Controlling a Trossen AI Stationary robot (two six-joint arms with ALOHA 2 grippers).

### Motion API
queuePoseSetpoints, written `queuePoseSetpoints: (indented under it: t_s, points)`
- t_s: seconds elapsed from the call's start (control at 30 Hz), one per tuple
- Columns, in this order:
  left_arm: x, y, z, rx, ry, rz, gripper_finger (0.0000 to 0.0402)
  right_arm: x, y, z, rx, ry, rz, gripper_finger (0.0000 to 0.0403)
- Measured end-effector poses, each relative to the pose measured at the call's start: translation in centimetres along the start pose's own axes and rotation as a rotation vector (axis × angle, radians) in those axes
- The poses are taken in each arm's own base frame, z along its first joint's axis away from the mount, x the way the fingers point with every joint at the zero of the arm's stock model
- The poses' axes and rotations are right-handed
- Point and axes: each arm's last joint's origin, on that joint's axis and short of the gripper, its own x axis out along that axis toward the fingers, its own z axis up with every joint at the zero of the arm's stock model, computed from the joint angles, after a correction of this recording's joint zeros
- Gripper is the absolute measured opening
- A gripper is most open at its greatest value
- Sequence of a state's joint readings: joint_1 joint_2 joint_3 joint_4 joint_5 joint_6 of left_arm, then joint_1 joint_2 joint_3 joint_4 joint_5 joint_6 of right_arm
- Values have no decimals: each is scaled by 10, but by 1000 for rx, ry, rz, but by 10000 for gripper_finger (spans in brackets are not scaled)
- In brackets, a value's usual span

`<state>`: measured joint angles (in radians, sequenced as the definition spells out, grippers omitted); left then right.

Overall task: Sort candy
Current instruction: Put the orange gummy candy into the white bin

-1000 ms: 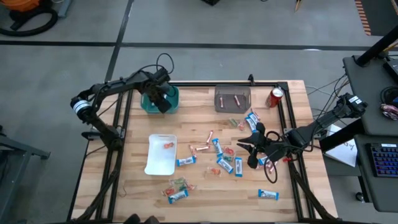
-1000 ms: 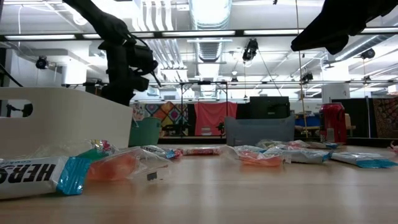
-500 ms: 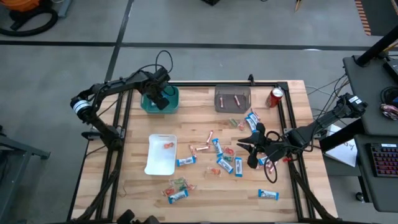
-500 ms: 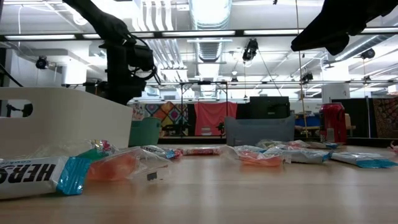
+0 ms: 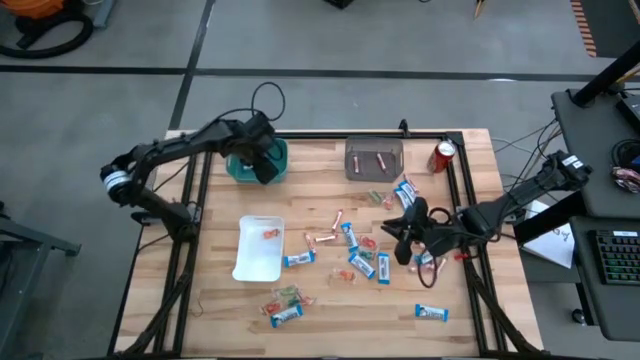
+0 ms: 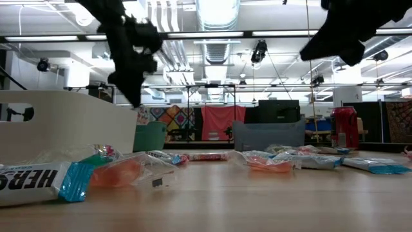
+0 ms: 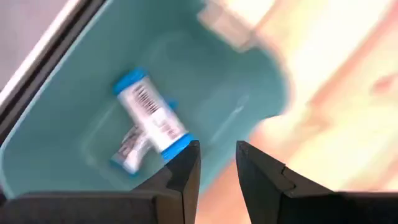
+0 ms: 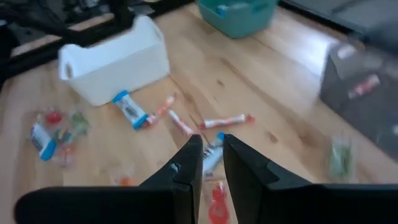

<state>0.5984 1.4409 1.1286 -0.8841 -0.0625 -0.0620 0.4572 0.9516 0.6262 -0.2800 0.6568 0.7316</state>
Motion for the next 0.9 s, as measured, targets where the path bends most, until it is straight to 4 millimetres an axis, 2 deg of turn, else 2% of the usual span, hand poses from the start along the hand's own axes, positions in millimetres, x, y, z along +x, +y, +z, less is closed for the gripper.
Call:
queuePoseSetpoints:
  t_s: [0.2,0.4,0.5,0.67,0.9]
  points:
    - [-46,-45,-11,63,-290,-119,87,7,-17,-6,137,139,-89,47]
    - [-75,-92,-43,104,-516,-195,87,19,-22,-9,182,255,-92,47]
    - [-80,-113,-61,139,-589,-192,87,26,-22,-13,201,313,-98,47]
    - [-77,-142,-86,171,-637,-234,87,39,-27,-18,227,379,-143,47]
    - [-70,-169,-108,216,-662,-273,87,52,-35,-20,239,398,-214,47]
